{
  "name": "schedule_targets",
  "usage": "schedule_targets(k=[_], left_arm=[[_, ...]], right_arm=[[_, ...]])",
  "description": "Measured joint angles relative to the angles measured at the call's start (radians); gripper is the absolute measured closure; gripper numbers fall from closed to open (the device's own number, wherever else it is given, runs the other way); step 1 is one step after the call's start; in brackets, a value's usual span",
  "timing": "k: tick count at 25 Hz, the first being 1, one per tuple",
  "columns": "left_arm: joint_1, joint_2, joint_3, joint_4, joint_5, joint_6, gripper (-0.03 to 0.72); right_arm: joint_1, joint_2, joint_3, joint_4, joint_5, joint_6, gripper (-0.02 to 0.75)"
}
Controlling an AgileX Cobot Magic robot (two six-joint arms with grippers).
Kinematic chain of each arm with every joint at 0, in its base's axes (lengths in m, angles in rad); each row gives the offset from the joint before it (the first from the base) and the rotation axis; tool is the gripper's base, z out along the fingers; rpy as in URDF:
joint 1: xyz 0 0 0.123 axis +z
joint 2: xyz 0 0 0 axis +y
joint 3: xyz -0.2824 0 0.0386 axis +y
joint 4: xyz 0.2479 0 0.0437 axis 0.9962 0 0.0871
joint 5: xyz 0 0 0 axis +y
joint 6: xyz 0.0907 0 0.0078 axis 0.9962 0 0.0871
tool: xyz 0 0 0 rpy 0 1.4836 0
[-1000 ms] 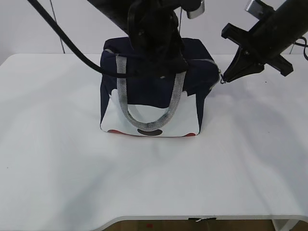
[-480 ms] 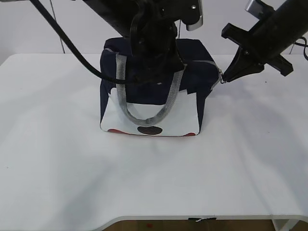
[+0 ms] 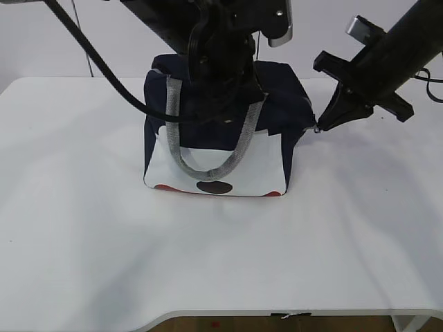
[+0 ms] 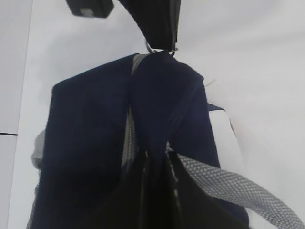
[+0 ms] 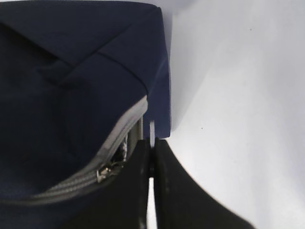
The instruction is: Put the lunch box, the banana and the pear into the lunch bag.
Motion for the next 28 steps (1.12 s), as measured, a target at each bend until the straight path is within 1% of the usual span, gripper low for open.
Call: schedule_targets(k=[7,13,16,20,28], left_arm=[[0.002,-0.004,0.0,0.041,-0.002,-0.008,0.669],[0.048,-0.023,0.0,0.052,0.004,-0.045,0.669],[0.066,-0.034,0.0,0.055,0.004,-0.05,0.669],[0.067,-0.039,0.0,0.06,0.006,-0.052,0.669],[0.067,-0.039,0.0,0.062,0.006,-0.052,0.67]], right_arm=[[0.0,0.024,0.0,-0.008,-0.048,0.0,0.731],[-0.012,0.043,0.0,-0.01,-0.063,0.0,0.731],[-0.013,0.06,0.0,0.012,-0.069,0.0,0.731],[-0.013,0.085,0.0,0.064,-0.083,-0.04,0.731],[-0.013,0.128,-0.002,0.102,-0.098,-0.09,0.731]])
